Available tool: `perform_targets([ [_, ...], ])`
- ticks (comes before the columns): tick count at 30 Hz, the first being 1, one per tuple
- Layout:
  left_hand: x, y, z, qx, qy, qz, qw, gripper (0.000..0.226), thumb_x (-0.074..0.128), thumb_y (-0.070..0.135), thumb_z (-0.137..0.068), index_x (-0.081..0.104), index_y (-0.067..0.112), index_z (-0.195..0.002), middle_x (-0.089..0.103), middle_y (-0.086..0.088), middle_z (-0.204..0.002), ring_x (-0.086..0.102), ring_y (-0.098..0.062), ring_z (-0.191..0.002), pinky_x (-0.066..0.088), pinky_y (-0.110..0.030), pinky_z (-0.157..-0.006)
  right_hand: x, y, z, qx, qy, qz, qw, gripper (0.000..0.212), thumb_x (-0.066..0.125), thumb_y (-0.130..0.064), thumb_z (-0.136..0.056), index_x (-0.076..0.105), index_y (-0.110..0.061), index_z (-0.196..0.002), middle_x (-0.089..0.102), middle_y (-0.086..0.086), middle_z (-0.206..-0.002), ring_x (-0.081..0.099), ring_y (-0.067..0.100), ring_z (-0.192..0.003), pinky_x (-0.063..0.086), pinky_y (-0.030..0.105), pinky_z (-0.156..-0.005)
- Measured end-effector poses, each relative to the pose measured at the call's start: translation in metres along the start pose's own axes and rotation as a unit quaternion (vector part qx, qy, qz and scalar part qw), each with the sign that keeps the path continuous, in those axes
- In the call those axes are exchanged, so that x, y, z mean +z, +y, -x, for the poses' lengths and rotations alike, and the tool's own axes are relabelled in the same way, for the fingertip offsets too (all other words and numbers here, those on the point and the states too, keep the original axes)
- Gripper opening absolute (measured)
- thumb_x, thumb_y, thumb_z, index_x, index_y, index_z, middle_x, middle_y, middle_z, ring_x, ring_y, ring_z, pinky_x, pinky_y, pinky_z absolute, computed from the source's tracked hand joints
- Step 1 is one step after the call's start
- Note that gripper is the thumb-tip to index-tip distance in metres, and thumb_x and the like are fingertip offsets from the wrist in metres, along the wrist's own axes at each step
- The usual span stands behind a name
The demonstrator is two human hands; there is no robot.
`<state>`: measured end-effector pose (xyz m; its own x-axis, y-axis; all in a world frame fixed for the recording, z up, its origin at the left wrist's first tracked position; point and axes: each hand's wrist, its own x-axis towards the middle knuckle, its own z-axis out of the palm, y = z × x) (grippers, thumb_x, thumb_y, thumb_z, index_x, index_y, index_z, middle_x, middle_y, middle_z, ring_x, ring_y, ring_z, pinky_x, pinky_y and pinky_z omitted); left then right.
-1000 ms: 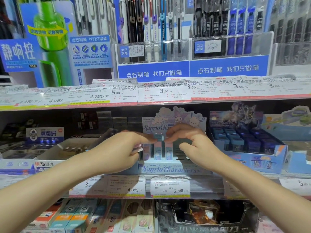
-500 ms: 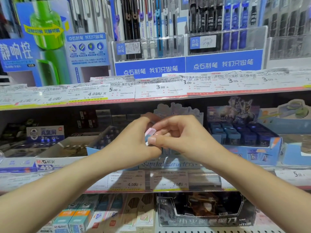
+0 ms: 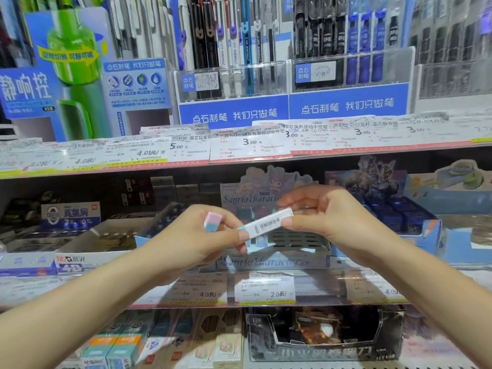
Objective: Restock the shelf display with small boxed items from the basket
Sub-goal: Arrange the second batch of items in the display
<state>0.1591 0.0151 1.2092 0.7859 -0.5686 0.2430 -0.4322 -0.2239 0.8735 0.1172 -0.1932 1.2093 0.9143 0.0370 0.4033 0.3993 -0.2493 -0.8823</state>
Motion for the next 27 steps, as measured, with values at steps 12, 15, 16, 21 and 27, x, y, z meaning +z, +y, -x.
perform_targets([
  [12, -0.005, -0.005, -0.013, 0.284, 0.015, -0.268, 0.921, 0.022, 0.063, 0.035, -0.079, 0.074, 0.017, -0.085, 0.067, 0.011, -0.073, 0.062, -0.005, -0.067, 0.044, -0.013, -0.060, -0.001, -0.001, -0.006, 0.067, -0.156, 0.067, 0.983, 0.023, 0.064, -0.029, -0.080, 0.073, -0.013, -0.094, 0.073, 0.012, -0.088, 0.063, 0.012, -0.074, 0.050, 0.022, -0.073],
  [15, -0.005, -0.003, -0.016, 0.314, 0.007, -0.283, 0.906, 0.024, 0.062, 0.032, -0.081, 0.074, 0.012, -0.087, 0.070, 0.001, -0.078, 0.063, -0.009, -0.071, 0.046, -0.015, -0.062, -0.006, 0.000, -0.009, 0.072, -0.191, 0.055, 0.977, 0.019, 0.065, -0.015, -0.081, 0.071, -0.012, -0.098, 0.073, 0.012, -0.088, 0.062, 0.015, -0.080, 0.047, 0.021, -0.073],
  [16, -0.004, -0.002, -0.017, 0.315, 0.005, -0.284, 0.905, 0.023, 0.063, 0.031, -0.081, 0.075, 0.012, -0.088, 0.070, 0.002, -0.079, 0.063, -0.008, -0.071, 0.045, -0.013, -0.062, -0.008, 0.001, -0.011, 0.082, -0.198, 0.038, 0.976, 0.020, 0.064, -0.011, -0.081, 0.070, -0.010, -0.099, 0.073, 0.007, -0.087, 0.063, 0.011, -0.079, 0.049, 0.016, -0.071],
  [21, -0.003, -0.006, -0.019, 0.279, 0.012, -0.323, 0.904, 0.033, 0.063, 0.028, -0.084, 0.066, 0.025, -0.117, 0.072, 0.006, -0.095, 0.063, -0.003, -0.081, 0.048, -0.017, -0.069, -0.016, -0.001, -0.014, 0.087, -0.179, 0.067, 0.978, 0.025, 0.062, -0.005, -0.083, 0.065, -0.019, -0.103, 0.064, 0.003, -0.085, 0.062, 0.006, -0.074, 0.048, 0.010, -0.065],
  [27, -0.005, -0.013, -0.022, 0.156, -0.013, -0.433, 0.888, 0.059, 0.045, 0.004, -0.086, 0.046, 0.038, -0.134, 0.061, 0.009, -0.130, 0.063, -0.012, -0.108, 0.049, -0.025, -0.093, -0.019, 0.000, -0.028, -0.038, -0.004, 0.242, 0.970, 0.023, 0.060, -0.011, -0.086, 0.061, -0.028, -0.102, 0.056, -0.003, -0.081, 0.059, 0.013, -0.074, 0.040, 0.008, -0.059],
])
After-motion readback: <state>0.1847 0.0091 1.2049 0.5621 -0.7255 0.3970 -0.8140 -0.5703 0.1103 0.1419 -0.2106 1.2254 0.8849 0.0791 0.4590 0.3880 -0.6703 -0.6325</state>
